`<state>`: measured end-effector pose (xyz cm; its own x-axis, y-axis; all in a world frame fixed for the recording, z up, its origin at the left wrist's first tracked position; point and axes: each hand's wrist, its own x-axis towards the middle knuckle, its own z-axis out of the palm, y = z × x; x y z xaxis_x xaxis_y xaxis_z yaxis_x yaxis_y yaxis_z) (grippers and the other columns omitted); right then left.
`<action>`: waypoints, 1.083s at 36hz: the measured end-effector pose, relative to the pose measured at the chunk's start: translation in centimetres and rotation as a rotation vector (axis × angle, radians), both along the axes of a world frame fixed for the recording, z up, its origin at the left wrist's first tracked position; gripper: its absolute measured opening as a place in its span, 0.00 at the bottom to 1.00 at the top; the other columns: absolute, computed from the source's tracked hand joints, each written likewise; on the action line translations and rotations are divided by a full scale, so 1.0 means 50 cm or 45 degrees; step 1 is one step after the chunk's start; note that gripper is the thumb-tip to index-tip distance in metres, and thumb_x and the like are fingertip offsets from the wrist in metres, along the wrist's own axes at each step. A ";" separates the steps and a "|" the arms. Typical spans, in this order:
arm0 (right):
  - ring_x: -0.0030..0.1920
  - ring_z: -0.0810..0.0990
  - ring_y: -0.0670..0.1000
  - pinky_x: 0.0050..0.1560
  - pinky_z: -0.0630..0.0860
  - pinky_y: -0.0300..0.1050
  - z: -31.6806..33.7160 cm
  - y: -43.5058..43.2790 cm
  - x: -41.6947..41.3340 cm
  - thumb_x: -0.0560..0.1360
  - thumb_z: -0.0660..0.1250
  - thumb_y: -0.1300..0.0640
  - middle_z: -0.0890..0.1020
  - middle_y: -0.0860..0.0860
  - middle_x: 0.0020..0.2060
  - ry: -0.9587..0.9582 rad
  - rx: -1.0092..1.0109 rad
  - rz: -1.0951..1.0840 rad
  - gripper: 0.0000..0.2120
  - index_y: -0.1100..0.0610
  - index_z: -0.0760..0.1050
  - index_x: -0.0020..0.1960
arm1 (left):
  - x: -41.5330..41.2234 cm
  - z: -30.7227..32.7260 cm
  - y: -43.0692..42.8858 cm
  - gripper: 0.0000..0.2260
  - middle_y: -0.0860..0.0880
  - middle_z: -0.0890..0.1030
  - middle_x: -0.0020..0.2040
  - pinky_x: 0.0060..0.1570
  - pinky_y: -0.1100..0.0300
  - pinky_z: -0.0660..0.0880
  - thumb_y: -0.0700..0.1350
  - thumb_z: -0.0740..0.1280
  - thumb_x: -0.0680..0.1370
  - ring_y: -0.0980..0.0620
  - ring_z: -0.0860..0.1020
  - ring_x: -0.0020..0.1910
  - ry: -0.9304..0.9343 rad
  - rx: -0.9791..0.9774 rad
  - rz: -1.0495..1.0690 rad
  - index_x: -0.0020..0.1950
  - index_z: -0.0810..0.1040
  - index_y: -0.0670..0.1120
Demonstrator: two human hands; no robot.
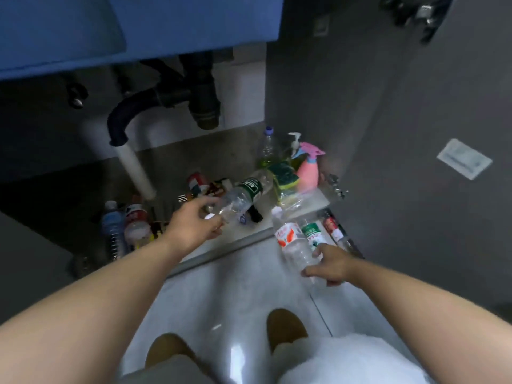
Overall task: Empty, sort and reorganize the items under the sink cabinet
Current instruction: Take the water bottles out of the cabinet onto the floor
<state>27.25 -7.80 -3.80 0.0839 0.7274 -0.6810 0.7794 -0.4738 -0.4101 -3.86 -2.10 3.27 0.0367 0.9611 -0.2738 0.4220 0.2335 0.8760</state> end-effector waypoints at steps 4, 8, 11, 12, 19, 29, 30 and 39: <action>0.42 0.77 0.47 0.31 0.71 0.36 -0.074 -0.054 0.048 0.66 0.74 0.36 0.78 0.48 0.52 -0.193 0.041 -0.001 0.27 0.47 0.65 0.56 | 0.068 -0.002 -0.016 0.17 0.37 0.82 0.54 0.49 0.48 0.84 0.35 0.68 0.80 0.40 0.85 0.43 -0.030 -0.088 -0.101 0.68 0.78 0.45; 0.57 0.77 0.54 0.48 0.74 0.43 -0.145 -0.060 0.042 0.66 0.71 0.34 0.75 0.52 0.61 -0.389 0.098 0.012 0.35 0.51 0.68 0.66 | 0.101 -0.010 -0.004 0.13 0.37 0.84 0.50 0.45 0.55 0.84 0.37 0.67 0.81 0.42 0.86 0.44 -0.050 -0.204 -0.143 0.66 0.80 0.43; 0.60 0.78 0.56 0.50 0.73 0.45 -0.187 -0.044 0.018 0.67 0.71 0.35 0.73 0.52 0.62 -0.433 0.138 -0.034 0.37 0.51 0.66 0.69 | 0.112 -0.032 0.012 0.10 0.37 0.84 0.49 0.35 0.64 0.82 0.37 0.66 0.81 0.47 0.85 0.39 -0.029 -0.265 -0.145 0.61 0.82 0.42; 0.59 0.78 0.56 0.50 0.74 0.46 -0.200 -0.037 0.010 0.67 0.72 0.36 0.72 0.52 0.62 -0.441 0.154 -0.050 0.36 0.51 0.66 0.69 | 0.113 -0.042 0.018 0.09 0.36 0.84 0.49 0.35 0.64 0.81 0.37 0.66 0.81 0.47 0.84 0.39 -0.024 -0.290 -0.137 0.60 0.82 0.41; 0.58 0.78 0.59 0.54 0.79 0.50 -0.266 0.005 -0.019 0.71 0.73 0.40 0.70 0.55 0.63 -0.530 0.193 -0.144 0.33 0.53 0.64 0.67 | 0.104 -0.098 0.066 0.06 0.38 0.86 0.48 0.43 0.58 0.84 0.40 0.67 0.82 0.44 0.87 0.45 0.005 -0.556 -0.241 0.55 0.83 0.45; 0.64 0.76 0.62 0.61 0.77 0.53 -0.305 0.038 0.035 0.74 0.71 0.43 0.67 0.60 0.71 -0.594 0.204 -0.191 0.37 0.55 0.56 0.74 | 0.117 -0.146 0.082 0.06 0.39 0.85 0.50 0.53 0.51 0.83 0.43 0.66 0.82 0.44 0.86 0.49 0.102 -0.549 -0.348 0.57 0.82 0.47; 0.67 0.74 0.62 0.64 0.75 0.54 -0.308 0.041 0.041 0.75 0.71 0.43 0.66 0.60 0.72 -0.579 0.194 -0.195 0.39 0.55 0.55 0.75 | 0.118 -0.149 0.079 0.07 0.39 0.85 0.50 0.52 0.52 0.83 0.42 0.66 0.83 0.43 0.86 0.50 0.109 -0.555 -0.361 0.58 0.82 0.47; 0.69 0.72 0.63 0.66 0.75 0.53 -0.318 0.035 0.064 0.73 0.73 0.58 0.63 0.64 0.73 -0.371 0.097 -0.465 0.36 0.58 0.58 0.74 | 0.122 -0.159 0.053 0.08 0.41 0.81 0.56 0.54 0.50 0.83 0.40 0.65 0.83 0.44 0.85 0.51 0.217 -0.556 -0.500 0.60 0.80 0.48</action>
<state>30.47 -6.06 -19.69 0.5233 0.6619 -0.5366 0.6553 -0.7152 -0.2431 2.26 0.55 -4.66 0.2867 0.6820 -0.6728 0.6754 0.3542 0.6468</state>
